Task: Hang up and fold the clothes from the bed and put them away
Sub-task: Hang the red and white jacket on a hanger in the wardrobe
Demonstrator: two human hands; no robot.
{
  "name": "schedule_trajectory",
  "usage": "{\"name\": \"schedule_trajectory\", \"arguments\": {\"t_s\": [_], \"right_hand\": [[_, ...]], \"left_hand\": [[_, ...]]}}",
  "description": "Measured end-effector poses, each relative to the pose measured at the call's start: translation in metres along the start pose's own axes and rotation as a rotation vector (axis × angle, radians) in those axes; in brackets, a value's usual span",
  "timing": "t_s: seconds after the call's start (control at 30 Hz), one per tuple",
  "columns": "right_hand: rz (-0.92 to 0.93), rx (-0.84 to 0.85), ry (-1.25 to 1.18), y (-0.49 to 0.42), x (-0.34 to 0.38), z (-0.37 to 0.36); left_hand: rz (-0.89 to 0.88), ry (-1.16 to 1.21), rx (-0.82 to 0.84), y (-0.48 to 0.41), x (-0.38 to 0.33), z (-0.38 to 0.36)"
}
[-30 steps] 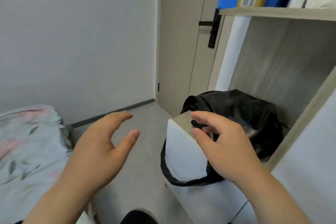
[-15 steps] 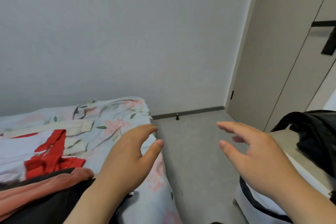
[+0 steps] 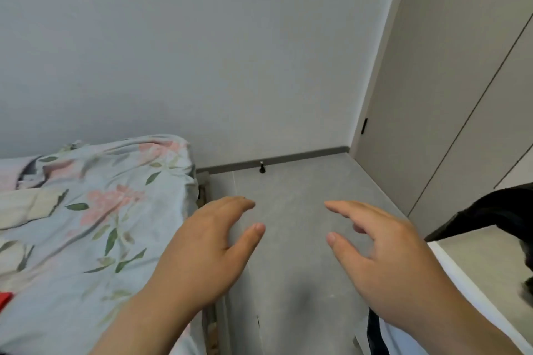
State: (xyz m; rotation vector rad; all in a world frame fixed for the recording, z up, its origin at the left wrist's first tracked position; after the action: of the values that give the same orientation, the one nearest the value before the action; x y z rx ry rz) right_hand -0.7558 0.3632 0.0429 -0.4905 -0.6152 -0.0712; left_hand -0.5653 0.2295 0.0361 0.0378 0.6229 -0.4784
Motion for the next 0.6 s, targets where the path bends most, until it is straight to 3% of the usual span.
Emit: {"name": "schedule_trajectory", "arguments": {"t_s": [0.2, 0.6], "right_hand": [[-0.020, 0.029, -0.086, -0.090, -0.025, -0.010], [0.152, 0.307, -0.236, -0.262, 0.143, 0.005]], "left_hand": [[0.124, -0.027, 0.031, -0.064, -0.008, 0.008], [0.543, -0.042, -0.079, -0.080, 0.020, 0.255]]}}
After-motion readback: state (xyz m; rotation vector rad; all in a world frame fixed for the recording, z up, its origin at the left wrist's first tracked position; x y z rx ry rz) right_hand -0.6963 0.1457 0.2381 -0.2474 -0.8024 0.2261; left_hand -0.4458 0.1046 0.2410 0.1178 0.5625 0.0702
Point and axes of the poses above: each hand's wrist, its own y-axis away from the middle knuckle, its own z-axis out of the back of the hand, x = y × z, the point moved 4 cm from there along -y, towards the middle knuckle, and after that the axes turned 15 degrees about z, right-handed, at the moved point
